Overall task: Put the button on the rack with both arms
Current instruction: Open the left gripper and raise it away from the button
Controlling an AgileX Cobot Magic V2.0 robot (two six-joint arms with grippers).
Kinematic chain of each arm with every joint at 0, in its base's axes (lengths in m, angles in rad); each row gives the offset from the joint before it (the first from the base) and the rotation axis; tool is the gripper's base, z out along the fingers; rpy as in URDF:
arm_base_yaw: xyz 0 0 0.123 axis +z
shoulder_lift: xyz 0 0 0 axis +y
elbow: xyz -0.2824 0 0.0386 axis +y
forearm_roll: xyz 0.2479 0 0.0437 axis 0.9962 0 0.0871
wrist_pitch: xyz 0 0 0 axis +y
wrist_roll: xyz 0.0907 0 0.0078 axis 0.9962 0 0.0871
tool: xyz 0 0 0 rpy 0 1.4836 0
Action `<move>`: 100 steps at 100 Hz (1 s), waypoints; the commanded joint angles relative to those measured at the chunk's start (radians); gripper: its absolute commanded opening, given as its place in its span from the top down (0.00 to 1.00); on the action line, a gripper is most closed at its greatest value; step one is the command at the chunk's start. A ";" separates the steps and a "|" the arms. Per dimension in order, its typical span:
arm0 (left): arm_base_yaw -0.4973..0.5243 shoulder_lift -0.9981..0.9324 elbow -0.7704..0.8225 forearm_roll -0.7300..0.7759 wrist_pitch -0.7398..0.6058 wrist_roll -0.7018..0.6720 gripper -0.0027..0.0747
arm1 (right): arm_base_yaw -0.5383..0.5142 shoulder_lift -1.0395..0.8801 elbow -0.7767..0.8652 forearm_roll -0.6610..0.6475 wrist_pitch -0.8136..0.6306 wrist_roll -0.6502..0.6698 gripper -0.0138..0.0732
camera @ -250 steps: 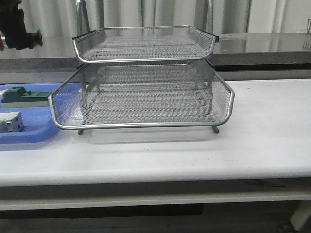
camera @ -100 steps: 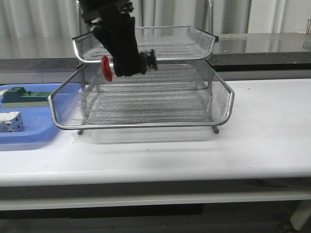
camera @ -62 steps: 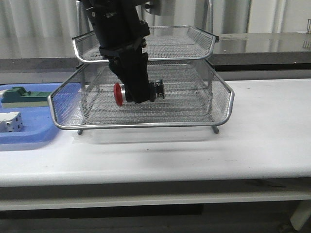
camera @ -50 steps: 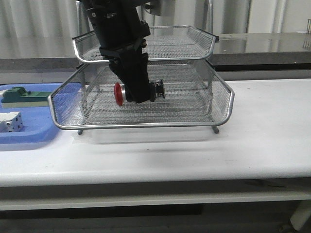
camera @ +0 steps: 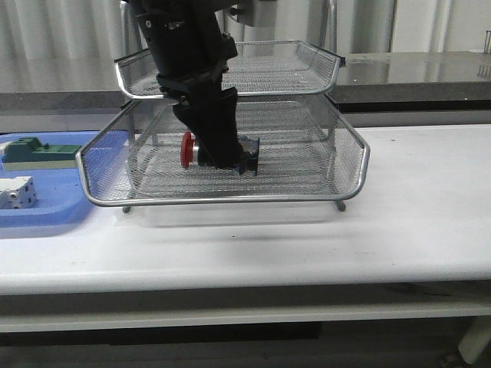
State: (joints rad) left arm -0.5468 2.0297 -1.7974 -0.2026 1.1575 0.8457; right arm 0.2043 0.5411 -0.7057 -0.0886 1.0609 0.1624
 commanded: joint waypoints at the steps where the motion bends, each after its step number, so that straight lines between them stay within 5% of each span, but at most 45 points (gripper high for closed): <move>1: -0.006 -0.057 -0.030 -0.022 -0.010 -0.003 0.28 | -0.002 0.003 -0.023 -0.014 -0.048 -0.003 0.92; 30: -0.006 -0.094 -0.104 -0.048 0.117 -0.053 0.28 | -0.002 0.003 -0.023 -0.014 -0.048 -0.003 0.92; 60: 0.009 -0.236 -0.104 0.082 0.117 -0.270 0.29 | -0.002 0.003 -0.023 -0.014 -0.048 -0.003 0.92; 100: 0.162 -0.496 0.035 0.119 0.111 -0.396 0.33 | -0.002 0.003 -0.023 -0.014 -0.048 -0.003 0.92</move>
State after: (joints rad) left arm -0.4183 1.6308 -1.7932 -0.0753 1.2511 0.4725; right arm 0.2043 0.5411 -0.7057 -0.0886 1.0609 0.1624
